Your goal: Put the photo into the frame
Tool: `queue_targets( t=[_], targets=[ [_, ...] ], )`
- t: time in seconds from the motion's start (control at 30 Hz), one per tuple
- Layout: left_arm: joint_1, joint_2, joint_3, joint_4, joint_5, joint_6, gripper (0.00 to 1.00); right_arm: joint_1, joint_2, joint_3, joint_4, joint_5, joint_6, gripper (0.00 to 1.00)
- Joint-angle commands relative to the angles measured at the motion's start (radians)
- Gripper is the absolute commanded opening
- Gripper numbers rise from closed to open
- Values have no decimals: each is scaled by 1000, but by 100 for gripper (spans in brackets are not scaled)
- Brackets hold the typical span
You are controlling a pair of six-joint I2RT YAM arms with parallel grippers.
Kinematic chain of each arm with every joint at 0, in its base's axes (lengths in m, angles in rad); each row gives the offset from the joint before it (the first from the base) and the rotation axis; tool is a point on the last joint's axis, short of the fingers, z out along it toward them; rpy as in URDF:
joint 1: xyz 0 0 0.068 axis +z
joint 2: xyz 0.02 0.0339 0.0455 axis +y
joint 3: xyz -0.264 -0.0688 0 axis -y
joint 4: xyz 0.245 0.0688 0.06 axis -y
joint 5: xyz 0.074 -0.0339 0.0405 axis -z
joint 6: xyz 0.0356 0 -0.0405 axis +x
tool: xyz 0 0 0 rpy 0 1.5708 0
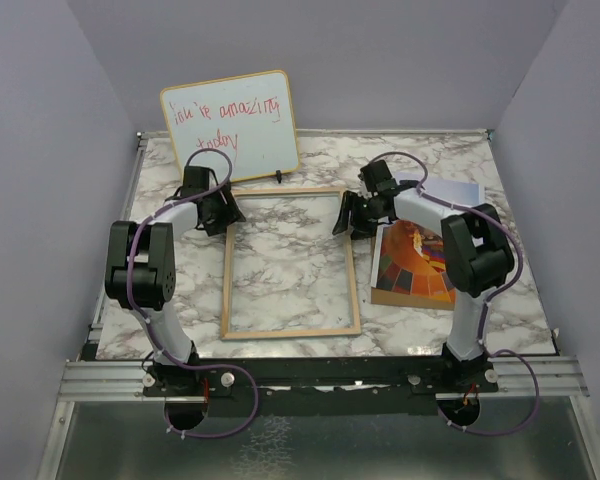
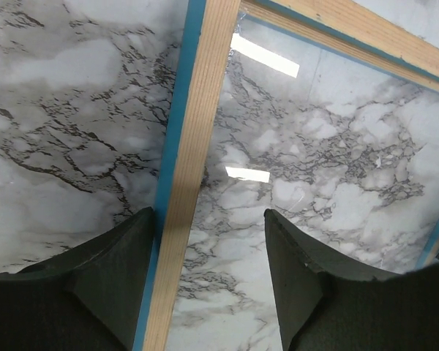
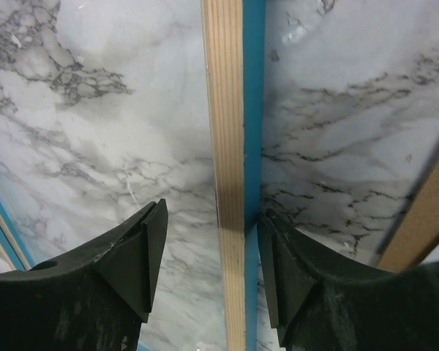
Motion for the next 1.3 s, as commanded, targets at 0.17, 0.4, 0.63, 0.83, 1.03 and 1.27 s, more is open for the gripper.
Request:
queue_targets(
  t=[0.17, 0.4, 0.63, 0.83, 1.03, 1.27],
  targets=[
    [-91, -88, -101, -17, 28, -63, 63, -33, -132, -113, 26, -5, 26, 58],
    [-101, -158, -124, -19, -84, -111, 79, -91, -123, -124, -28, 47, 36, 59],
    [-99, -180, -133, -70, -134, -142, 84, -100, -118, -133, -44, 15, 27, 61],
    [-97, -170, -149, -121, -86, -117, 71, -100, -101, -128, -20, -78, 34, 61],
    [-98, -91, -139, -127, 33, -96, 60, -99, -40, -83, -12, -159, 15, 64],
    [-99, -43, -75, -136, 141, -80, 47, -100, -15, -97, 51, -328, 10, 68]
  ],
)
